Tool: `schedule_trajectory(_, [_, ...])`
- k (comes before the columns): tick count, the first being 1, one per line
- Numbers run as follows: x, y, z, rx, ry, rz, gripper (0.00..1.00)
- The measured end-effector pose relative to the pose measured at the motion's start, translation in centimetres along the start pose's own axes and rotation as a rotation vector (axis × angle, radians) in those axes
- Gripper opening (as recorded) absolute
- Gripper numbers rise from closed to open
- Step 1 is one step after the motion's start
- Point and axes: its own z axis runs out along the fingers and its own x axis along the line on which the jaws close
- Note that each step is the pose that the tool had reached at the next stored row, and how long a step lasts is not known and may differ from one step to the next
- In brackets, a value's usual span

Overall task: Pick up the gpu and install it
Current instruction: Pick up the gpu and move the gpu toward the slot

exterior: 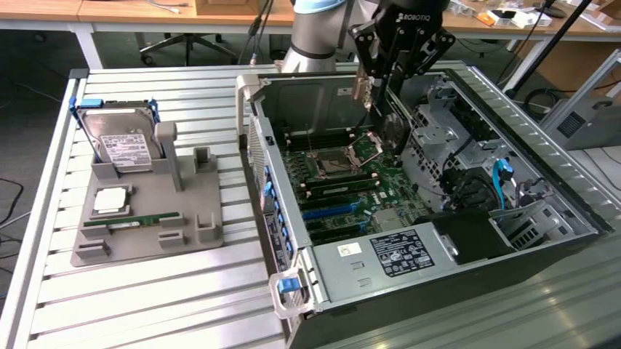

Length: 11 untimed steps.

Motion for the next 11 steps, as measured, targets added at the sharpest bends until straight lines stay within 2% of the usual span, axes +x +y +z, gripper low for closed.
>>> schedule_trajectory(11, [-0.44, 0.03, 0.04, 0.0032, -0.0002, 0.0, 0.27])
